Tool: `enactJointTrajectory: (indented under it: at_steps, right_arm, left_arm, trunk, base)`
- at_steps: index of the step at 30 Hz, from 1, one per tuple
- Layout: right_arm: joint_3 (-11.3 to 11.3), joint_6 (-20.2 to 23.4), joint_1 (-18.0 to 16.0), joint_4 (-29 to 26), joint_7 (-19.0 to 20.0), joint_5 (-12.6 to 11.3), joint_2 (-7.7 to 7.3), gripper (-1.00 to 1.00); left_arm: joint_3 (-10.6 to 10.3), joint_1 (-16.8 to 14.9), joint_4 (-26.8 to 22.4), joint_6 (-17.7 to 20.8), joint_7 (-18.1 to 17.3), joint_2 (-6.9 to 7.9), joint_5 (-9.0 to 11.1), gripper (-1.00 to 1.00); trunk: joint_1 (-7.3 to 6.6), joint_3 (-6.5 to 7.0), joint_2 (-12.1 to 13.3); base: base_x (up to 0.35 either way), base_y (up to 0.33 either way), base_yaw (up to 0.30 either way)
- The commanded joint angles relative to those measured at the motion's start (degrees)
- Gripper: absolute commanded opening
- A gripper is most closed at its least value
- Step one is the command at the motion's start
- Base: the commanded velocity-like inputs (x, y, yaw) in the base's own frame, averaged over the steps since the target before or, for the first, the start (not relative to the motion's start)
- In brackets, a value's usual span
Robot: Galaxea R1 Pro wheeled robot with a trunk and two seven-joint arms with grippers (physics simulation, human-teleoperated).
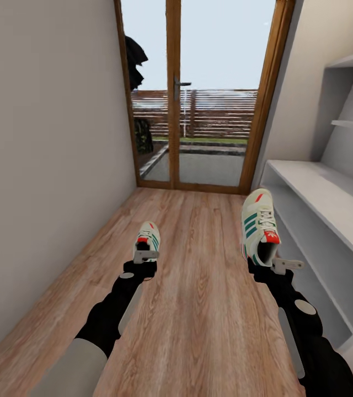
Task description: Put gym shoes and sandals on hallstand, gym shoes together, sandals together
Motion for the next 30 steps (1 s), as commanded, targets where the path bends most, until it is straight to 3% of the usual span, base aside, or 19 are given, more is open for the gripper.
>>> enactJointTrajectory:
  at_steps: [1, 23, 30]
  right_arm:
    - [0.0, 0.3, 0.0, -0.1, 0.0, 0.0, 0.0, -1.0]
    - [0.0, 0.3, 0.0, -0.1, 0.0, 0.0, 0.0, -1.0]
    - [0.0, 0.4, 0.0, -0.1, 0.0, 0.0, 0.0, -1.0]
  left_arm:
    - [-0.2, 0.0, -0.1, 0.2, 0.5, 0.05, 0.6, -1.0]
    - [-0.2, 0.0, -0.1, 0.2, 0.5, 0.02, 0.6, -1.0]
    - [-0.2, 0.0, -0.1, 0.2, 0.5, 0.03, 0.6, -1.0]
  trunk:
    - [0.01, 0.01, 0.0]
    - [0.01, 1.46, 0.0]
    - [0.01, 1.61, 0.0]
  base:
    - [0.161, 0.311, -0.228]
    - [0.202, 0.291, -0.228]
    - [0.285, 0.221, -0.071]
